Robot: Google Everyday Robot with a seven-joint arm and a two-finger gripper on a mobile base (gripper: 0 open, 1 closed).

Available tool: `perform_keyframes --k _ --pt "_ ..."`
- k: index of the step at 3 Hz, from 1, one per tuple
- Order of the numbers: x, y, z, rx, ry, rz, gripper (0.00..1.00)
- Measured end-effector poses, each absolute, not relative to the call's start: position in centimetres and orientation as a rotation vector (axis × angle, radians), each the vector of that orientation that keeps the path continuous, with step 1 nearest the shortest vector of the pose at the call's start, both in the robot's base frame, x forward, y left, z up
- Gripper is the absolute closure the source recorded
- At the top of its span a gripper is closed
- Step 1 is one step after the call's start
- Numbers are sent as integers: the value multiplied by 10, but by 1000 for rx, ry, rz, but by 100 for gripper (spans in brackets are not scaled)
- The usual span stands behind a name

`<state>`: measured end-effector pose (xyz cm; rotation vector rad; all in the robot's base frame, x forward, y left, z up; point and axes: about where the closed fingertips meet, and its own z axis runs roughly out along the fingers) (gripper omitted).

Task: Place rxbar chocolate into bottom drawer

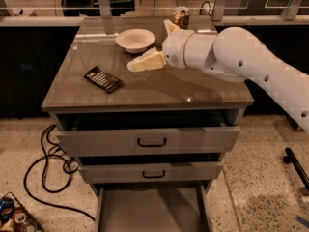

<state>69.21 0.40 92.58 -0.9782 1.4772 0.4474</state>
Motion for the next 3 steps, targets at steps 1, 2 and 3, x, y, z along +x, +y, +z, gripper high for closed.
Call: perform_keyframes --k 1,2,3 --pt "679 26 919 -992 1521 529 0" --pt "666 60 895 -939 1557 658 0" --pt "665 95 887 -880 1517 737 0"
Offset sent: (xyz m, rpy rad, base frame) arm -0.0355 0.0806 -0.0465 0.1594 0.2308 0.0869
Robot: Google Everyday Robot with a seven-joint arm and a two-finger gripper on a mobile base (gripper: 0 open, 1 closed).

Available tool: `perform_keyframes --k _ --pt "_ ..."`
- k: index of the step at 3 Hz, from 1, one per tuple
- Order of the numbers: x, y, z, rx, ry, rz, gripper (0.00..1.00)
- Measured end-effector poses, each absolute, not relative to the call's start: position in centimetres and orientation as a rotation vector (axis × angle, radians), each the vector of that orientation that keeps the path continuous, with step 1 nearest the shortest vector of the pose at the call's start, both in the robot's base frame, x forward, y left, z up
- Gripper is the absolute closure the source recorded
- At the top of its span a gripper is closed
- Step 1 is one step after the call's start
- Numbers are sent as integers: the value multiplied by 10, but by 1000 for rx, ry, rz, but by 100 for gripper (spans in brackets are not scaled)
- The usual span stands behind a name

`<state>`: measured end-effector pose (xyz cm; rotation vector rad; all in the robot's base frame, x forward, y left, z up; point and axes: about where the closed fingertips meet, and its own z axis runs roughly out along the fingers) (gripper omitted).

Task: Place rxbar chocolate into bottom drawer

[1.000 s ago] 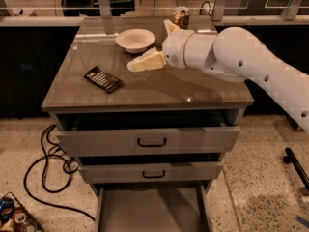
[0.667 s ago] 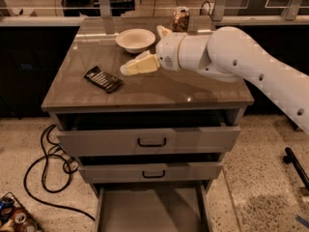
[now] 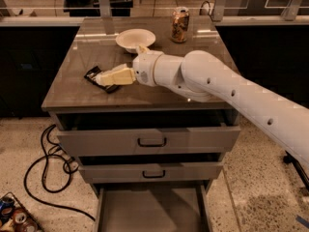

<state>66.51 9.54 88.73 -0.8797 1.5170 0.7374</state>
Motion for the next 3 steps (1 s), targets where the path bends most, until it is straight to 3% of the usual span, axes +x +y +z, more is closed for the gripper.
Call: perform_keyframes --k 3 --pt "671 97 845 -898 1675 669 0"
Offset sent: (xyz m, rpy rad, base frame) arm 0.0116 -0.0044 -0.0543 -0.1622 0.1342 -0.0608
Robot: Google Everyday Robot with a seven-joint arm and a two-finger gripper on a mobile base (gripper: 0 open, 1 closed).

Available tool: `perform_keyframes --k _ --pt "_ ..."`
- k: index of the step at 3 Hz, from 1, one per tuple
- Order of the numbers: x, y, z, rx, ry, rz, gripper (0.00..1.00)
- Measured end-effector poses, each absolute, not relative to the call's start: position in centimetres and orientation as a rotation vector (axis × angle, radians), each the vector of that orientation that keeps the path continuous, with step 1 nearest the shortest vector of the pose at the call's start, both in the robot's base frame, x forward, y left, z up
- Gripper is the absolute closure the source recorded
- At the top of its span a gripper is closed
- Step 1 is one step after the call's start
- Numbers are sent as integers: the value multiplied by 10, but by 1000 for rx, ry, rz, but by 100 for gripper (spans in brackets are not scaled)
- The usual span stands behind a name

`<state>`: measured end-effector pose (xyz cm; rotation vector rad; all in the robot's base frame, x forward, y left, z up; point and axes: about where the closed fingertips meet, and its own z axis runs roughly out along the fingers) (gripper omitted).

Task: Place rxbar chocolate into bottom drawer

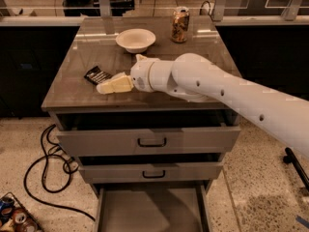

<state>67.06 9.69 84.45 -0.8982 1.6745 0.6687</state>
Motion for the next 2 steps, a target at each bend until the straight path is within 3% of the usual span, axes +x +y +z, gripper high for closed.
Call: perform_keyframes --k 2 --pt "666 97 832 -904 1727 608 0"
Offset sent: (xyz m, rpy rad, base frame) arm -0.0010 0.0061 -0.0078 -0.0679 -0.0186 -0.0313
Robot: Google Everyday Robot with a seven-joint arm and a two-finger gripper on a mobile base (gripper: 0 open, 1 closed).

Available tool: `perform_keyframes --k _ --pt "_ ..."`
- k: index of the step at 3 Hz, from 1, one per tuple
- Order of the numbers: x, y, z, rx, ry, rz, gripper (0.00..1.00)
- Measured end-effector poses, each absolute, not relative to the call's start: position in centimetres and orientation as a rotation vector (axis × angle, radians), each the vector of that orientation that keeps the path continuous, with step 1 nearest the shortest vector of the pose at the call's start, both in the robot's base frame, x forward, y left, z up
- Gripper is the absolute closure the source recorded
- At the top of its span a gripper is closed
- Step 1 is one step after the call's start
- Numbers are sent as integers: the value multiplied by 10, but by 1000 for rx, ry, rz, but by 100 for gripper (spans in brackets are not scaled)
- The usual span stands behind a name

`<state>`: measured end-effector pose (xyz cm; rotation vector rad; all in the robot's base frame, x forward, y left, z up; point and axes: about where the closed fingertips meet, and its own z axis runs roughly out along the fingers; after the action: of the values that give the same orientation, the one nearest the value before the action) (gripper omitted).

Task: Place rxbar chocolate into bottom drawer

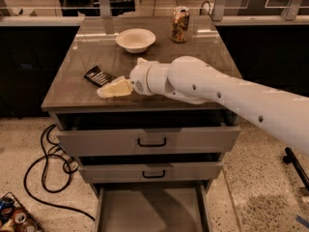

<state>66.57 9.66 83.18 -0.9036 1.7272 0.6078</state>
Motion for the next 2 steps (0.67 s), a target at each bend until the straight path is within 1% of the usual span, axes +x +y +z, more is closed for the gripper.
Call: perform_keyframes --k 2 --pt "676 131 851 -985 1643 620 0"
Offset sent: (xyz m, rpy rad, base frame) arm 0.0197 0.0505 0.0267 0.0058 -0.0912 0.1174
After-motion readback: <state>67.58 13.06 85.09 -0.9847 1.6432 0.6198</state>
